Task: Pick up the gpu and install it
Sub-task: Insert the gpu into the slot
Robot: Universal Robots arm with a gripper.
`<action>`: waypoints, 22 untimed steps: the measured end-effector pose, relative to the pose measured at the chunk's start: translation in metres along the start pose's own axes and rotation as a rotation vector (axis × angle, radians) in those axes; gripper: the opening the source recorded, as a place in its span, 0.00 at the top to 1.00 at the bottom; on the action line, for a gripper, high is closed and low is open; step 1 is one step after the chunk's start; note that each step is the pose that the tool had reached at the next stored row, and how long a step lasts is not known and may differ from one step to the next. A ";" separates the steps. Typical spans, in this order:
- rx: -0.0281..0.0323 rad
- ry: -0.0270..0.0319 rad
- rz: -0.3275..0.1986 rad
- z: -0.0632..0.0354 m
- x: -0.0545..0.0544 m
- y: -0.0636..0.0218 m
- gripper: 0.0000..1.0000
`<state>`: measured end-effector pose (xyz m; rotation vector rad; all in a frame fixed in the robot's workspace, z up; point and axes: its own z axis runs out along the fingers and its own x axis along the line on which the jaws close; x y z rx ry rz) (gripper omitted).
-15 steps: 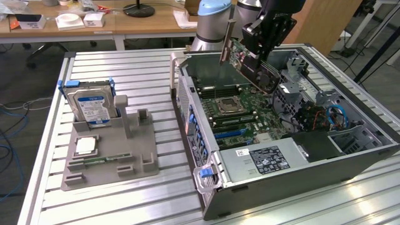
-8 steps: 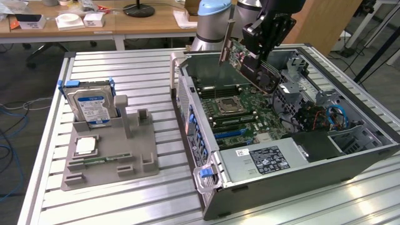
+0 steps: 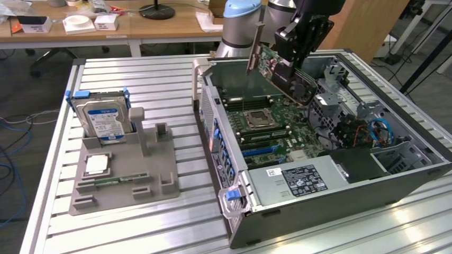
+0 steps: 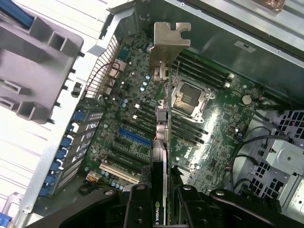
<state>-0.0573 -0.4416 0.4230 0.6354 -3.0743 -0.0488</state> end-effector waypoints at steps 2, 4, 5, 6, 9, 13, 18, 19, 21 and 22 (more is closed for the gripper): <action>0.0000 0.0002 -0.005 0.0000 0.000 0.0000 0.74; 0.0000 0.0003 -0.009 0.0000 0.000 0.0000 0.74; -0.0001 0.0004 -0.011 0.0000 0.000 0.0000 0.74; -0.0001 0.0004 -0.013 0.0000 0.000 0.0000 0.74; -0.0001 0.0006 -0.019 0.0000 0.000 0.0000 0.74; -0.0001 0.0007 -0.021 0.0000 0.000 0.0000 0.74; -0.0001 0.0006 -0.021 0.0000 0.000 0.0000 0.74; -0.0001 0.0007 -0.021 0.0000 0.000 0.0000 0.74; -0.0001 0.0007 -0.022 0.0000 0.000 0.0000 0.74; -0.0001 0.0007 -0.023 0.0000 0.000 0.0000 0.74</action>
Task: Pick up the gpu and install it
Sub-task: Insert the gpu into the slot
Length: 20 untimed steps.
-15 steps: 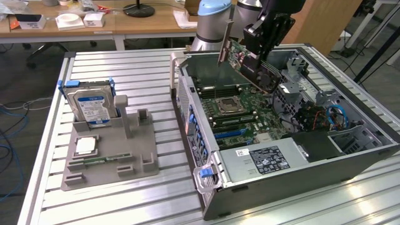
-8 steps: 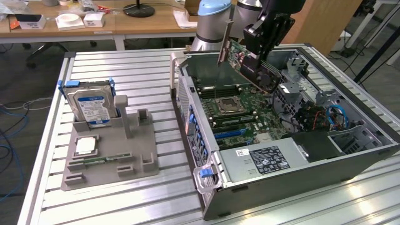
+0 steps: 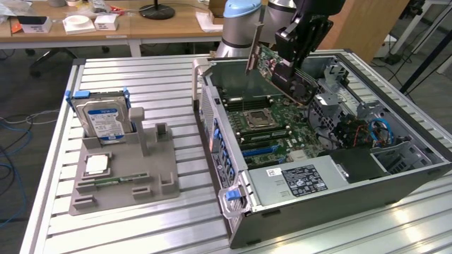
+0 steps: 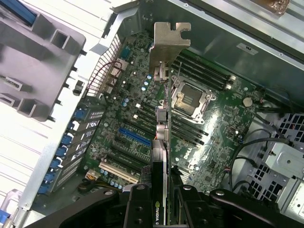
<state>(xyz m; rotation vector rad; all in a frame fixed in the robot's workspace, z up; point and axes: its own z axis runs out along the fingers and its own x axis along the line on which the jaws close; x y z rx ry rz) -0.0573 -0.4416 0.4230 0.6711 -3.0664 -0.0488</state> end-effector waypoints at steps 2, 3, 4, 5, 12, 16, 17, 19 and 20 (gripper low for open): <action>0.0000 0.0002 -0.003 0.0000 0.000 0.0000 0.74; 0.0000 0.0003 -0.005 0.0000 0.000 0.0000 0.74; -0.0001 0.0004 -0.008 0.0000 0.000 0.0000 0.74; -0.0001 0.0005 -0.012 0.0000 0.000 0.0000 0.74; -0.0002 0.0016 -0.050 0.0000 0.000 0.0000 0.74; -0.0004 0.0024 -0.078 0.0001 0.000 0.0000 0.74; -0.0004 0.0027 -0.085 0.0000 0.000 0.0000 0.74; -0.0004 0.0031 -0.099 0.0000 0.000 0.0000 0.74; -0.0005 0.0034 -0.107 0.0001 0.000 0.0000 0.74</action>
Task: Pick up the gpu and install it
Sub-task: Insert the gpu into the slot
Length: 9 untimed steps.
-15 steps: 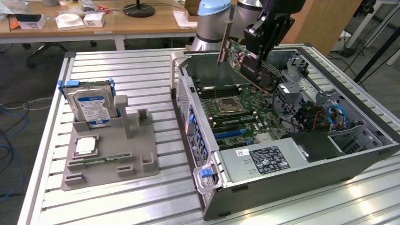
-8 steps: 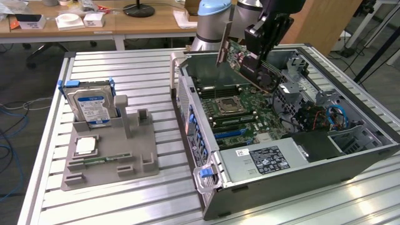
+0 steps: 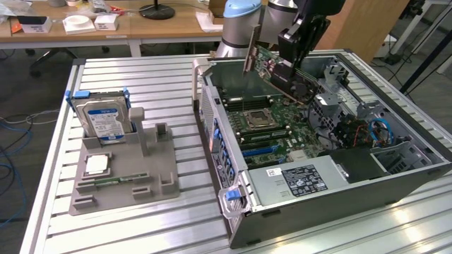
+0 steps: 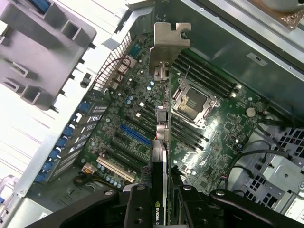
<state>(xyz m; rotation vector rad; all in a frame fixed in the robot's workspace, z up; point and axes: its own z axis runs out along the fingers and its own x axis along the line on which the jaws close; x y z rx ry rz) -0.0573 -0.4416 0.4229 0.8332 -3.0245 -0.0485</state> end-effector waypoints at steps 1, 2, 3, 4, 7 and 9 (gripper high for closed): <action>0.0000 0.0002 -0.007 0.0000 0.000 0.0000 0.74; -0.0001 0.0004 -0.014 0.0000 0.000 0.0000 0.74; -0.0001 0.0007 -0.022 0.0000 0.000 0.0000 0.74; -0.0002 0.0009 -0.029 0.0000 0.000 0.0000 0.74; -0.0002 0.0016 -0.052 0.0000 0.000 0.0000 0.74; -0.0003 0.0021 -0.068 0.0001 0.000 0.0000 0.74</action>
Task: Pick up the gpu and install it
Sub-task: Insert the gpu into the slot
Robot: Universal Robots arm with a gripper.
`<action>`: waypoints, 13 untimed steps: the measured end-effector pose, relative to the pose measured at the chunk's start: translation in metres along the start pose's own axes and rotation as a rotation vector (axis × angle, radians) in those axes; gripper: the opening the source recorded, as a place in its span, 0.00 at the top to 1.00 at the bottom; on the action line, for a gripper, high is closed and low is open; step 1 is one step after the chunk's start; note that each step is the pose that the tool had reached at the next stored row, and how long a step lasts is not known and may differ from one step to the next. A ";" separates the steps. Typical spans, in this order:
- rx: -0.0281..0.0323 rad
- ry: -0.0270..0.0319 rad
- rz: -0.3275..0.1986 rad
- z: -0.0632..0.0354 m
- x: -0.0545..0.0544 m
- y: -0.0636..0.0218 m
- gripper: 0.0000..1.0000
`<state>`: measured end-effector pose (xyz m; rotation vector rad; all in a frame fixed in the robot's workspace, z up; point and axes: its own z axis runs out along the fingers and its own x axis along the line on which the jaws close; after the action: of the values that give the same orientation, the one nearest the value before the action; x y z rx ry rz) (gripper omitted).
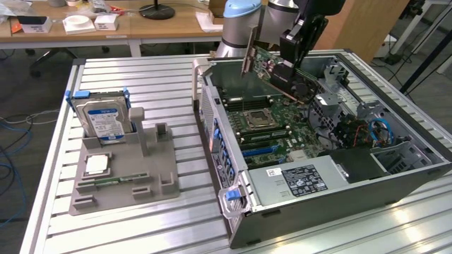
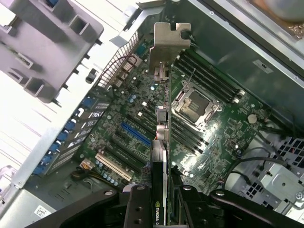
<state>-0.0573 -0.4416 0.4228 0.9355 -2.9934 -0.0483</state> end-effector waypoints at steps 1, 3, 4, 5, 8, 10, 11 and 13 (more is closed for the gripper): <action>0.0000 0.0002 -0.008 0.0000 0.000 0.0000 0.74; 0.0000 0.0007 -0.023 0.0000 0.000 0.0000 0.74; -0.0001 0.0009 -0.030 0.0000 0.000 0.0000 0.74; -0.0001 0.0011 -0.038 0.0000 0.000 0.0000 0.74; -0.0002 0.0019 -0.061 0.0000 0.000 0.0000 0.74; -0.0003 0.0023 -0.077 0.0001 0.000 0.0000 0.74; -0.0003 0.0026 -0.084 0.0000 0.000 0.0000 0.74; -0.0004 0.0030 -0.100 0.0001 0.000 0.0000 0.74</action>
<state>-0.0572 -0.4416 0.4228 1.0833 -2.9416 -0.0477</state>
